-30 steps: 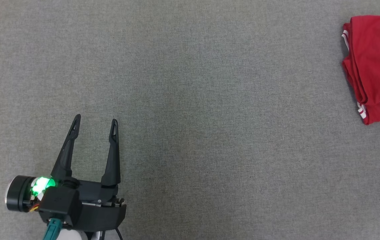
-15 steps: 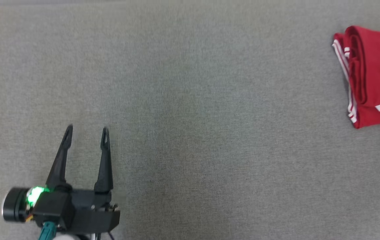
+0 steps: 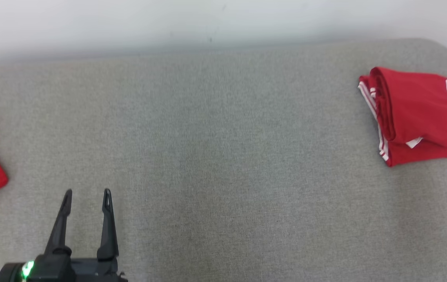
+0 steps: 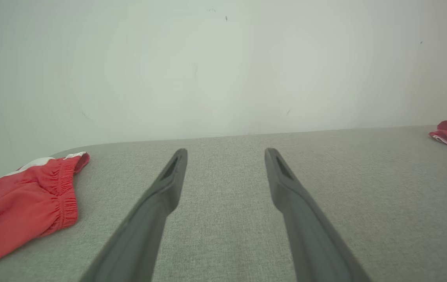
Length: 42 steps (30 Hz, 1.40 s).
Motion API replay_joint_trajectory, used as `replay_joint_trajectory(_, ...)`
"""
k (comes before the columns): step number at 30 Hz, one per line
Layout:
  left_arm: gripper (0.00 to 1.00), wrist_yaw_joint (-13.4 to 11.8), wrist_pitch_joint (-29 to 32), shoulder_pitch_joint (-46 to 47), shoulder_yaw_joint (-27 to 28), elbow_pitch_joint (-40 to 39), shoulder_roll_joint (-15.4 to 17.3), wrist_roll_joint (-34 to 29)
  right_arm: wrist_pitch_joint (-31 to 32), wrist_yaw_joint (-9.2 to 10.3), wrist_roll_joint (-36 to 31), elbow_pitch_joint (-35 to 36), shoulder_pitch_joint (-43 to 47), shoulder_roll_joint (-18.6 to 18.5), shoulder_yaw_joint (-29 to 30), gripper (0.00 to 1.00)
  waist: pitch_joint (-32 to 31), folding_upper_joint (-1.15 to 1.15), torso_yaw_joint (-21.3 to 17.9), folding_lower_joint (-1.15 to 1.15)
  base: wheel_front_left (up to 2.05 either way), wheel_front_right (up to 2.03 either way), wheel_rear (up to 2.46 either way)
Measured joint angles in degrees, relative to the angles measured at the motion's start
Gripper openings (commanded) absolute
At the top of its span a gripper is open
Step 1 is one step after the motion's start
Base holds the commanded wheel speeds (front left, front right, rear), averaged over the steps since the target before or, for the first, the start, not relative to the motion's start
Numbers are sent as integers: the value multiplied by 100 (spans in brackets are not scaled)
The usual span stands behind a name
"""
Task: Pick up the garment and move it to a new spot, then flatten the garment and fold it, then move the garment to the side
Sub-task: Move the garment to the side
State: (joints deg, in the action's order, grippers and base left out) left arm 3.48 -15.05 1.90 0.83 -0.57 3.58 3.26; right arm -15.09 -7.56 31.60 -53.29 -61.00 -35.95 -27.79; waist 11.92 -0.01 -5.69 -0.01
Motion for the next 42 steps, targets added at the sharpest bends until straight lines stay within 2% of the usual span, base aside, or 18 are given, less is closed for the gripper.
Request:
replay_joint_trajectory(3,100,3,0,-144,15,-7,-15,12,-2,0,-405,538,766,310,611,100,-170,0,-1,0,0,0,0)
replay_joint_trajectory(4,100,7,0,-219,13,-3,-25,18,-2,0,-788,933,1238,494,1014,100,-267,0,11,0,0,0,0)
replay_joint_trajectory(6,100,10,0,-274,20,-5,-37,18,-4,0,-1094,1382,1722,732,1381,100,-349,0,29,0,0,0,0)
replay_joint_trajectory(8,100,9,0,-351,45,11,-43,19,-4,0,-1472,2024,2493,1136,1791,100,-449,0,60,0,0,0,0)
replay_joint_trajectory(11,100,7,0,-442,96,58,-47,33,-2,0,-1694,2587,3218,1495,2105,100,-545,0,87,0,0,0,0)
replay_joint_trajectory(18,100,-46,0,-538,131,172,-60,78,-4,0,-2073,3526,4521,2161,2383,100,-730,1,104,0,0,0,0)
replay_joint_trajectory(24,100,-141,0,-590,140,245,-64,225,-3,0,-2274,4002,5338,2660,2507,100,-902,1,123,0,0,0,0)
replay_joint_trajectory(31,100,-171,0,-783,126,372,-66,226,-4,0,-2374,4196,5969,2995,2816,100,-1096,0,156,0,0,0,0)
replay_joint_trajectory(42,100,-47,0,-1013,172,446,-66,49,-4,0,-2415,4213,6346,3166,2874,100,-1239,1,244,1,0,0,0)
